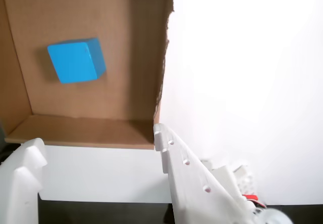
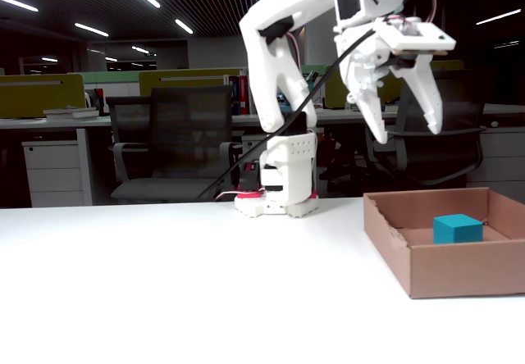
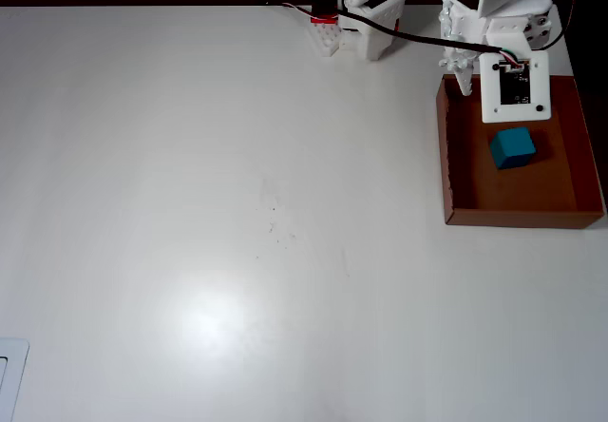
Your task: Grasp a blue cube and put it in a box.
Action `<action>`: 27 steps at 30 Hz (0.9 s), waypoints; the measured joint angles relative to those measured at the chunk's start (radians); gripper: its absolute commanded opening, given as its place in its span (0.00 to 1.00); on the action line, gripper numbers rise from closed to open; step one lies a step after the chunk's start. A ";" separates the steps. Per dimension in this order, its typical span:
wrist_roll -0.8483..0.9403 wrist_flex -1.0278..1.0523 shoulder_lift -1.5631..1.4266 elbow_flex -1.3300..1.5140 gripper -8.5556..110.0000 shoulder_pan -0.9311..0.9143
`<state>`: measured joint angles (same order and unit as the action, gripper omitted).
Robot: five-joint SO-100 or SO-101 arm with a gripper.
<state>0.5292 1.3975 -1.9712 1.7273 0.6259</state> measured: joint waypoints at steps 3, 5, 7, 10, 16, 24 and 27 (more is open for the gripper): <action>0.003 0.000 -0.037 0.000 0.41 -0.018; 0.008 0.000 -0.057 0.000 0.40 -0.028; 0.008 -0.002 -0.086 0.011 0.40 -0.032; 0.008 -0.008 -0.140 0.052 0.40 -0.038; 0.018 -0.011 -0.247 0.115 0.39 -0.054; 0.026 -0.129 -0.405 0.281 0.39 -0.046; 0.026 -0.190 -0.460 0.368 0.39 -0.060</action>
<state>0.5553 1.2072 -2.4314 2.0954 0.5660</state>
